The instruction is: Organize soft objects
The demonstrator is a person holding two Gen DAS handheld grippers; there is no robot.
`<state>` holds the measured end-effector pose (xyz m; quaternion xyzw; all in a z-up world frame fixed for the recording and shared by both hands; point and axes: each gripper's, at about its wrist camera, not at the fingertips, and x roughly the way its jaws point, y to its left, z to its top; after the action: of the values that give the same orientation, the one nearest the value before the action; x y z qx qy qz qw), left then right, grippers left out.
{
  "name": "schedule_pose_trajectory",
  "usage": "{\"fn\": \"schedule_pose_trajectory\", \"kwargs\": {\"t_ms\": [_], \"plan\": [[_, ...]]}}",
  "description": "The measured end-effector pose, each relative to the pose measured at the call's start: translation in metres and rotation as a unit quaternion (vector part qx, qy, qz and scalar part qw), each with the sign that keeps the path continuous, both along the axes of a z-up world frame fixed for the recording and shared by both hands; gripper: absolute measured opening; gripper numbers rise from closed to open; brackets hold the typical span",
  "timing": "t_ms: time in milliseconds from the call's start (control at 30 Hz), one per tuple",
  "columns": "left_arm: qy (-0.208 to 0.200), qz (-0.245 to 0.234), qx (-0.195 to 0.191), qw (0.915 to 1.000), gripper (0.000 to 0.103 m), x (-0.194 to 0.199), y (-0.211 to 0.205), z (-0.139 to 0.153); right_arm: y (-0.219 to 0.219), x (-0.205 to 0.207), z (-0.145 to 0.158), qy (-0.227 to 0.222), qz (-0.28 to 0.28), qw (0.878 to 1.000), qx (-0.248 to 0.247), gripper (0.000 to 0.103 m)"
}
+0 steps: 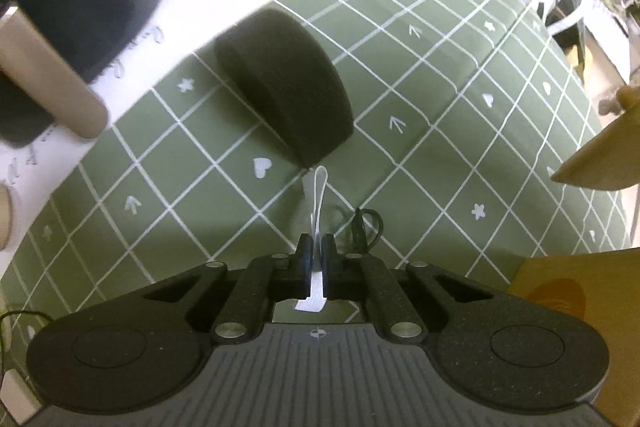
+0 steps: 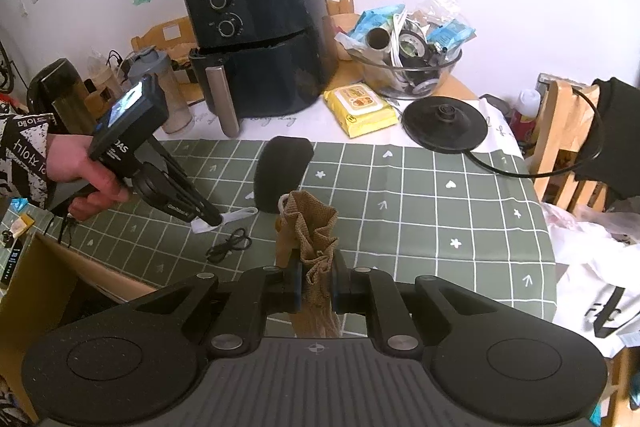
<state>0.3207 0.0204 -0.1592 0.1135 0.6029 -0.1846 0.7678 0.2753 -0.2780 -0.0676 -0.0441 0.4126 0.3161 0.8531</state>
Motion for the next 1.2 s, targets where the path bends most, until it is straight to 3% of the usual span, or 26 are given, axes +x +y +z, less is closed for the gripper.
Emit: {"fn": "schedule_pose_trajectory", "kwargs": {"t_ms": [267, 633, 900, 1100, 1200], "plan": [[-0.049, 0.048, -0.009, 0.9976, 0.005, -0.012, 0.012, 0.033, 0.009, -0.002, 0.019, -0.007, 0.011, 1.0, 0.009, 0.015], [-0.113, 0.096, -0.032, 0.9885, 0.003, -0.049, 0.033, 0.088, 0.018, -0.007, 0.068, -0.02, 0.017, 0.998, 0.049, 0.015], [-0.148, 0.118, -0.063, 0.98, 0.001, -0.091, 0.039, 0.128, 0.023, -0.018, 0.092, 0.003, 0.025, 0.994, 0.104, 0.015], [-0.168, 0.132, -0.085, 0.9731, 0.001, -0.124, 0.039, 0.148, 0.019, -0.025, 0.098, 0.05, 0.027, 0.984, 0.168, 0.015], [-0.175, 0.135, -0.09, 0.9712, 0.001, -0.137, 0.04, 0.155, 0.021, -0.034, 0.1, 0.049, 0.033, 0.984, 0.167, 0.015]]}}
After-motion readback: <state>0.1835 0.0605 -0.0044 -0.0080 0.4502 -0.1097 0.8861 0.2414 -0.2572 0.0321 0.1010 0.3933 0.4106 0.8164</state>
